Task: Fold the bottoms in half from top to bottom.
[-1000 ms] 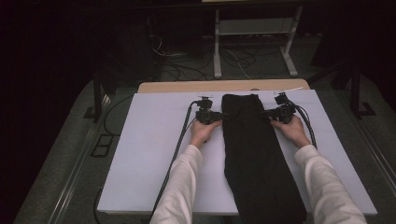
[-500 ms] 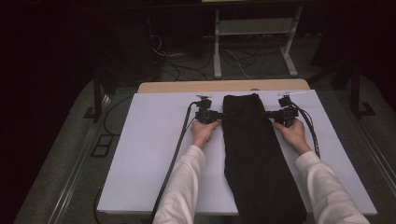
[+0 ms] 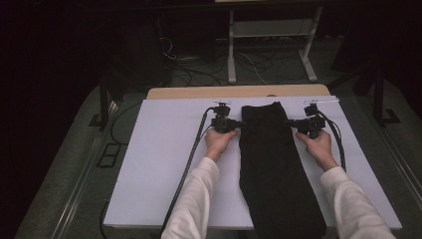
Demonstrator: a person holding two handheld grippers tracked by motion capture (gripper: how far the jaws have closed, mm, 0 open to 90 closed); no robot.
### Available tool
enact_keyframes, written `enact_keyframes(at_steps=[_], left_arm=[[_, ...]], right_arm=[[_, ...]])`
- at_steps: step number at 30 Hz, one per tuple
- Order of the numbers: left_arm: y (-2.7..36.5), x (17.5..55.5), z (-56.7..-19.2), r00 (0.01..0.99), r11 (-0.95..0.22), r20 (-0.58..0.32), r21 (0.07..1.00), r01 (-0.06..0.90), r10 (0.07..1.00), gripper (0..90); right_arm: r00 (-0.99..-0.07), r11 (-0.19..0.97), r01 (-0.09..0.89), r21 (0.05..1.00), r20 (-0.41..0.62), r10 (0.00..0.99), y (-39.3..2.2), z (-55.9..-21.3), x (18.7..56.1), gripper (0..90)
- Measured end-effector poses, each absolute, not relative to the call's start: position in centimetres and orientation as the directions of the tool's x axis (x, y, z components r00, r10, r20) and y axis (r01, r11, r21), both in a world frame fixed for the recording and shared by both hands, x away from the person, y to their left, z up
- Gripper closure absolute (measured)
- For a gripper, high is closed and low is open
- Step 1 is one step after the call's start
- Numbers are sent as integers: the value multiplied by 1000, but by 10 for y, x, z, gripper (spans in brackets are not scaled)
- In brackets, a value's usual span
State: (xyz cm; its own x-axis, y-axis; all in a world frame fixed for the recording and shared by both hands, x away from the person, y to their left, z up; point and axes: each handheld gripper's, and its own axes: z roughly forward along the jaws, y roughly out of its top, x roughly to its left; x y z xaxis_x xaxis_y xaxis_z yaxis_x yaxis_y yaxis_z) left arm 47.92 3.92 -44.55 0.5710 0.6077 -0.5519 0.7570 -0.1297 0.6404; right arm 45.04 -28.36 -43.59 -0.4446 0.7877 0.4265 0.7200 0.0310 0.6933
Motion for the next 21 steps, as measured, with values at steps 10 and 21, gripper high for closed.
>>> enact_keyframes(at_steps=[10, 21], left_arm=[[44, 464, -439, 608, -139, -536, 672, 727, 586, 863], [51, 454, -433, 625, -142, -530, 687, 713, 574, 863]], right_arm=[[-441, -29, 709, 705, 475, 762, -294, -429, 435, 827], [-454, -13, 709, 705, 472, 756, -285, -427, 421, 826]])
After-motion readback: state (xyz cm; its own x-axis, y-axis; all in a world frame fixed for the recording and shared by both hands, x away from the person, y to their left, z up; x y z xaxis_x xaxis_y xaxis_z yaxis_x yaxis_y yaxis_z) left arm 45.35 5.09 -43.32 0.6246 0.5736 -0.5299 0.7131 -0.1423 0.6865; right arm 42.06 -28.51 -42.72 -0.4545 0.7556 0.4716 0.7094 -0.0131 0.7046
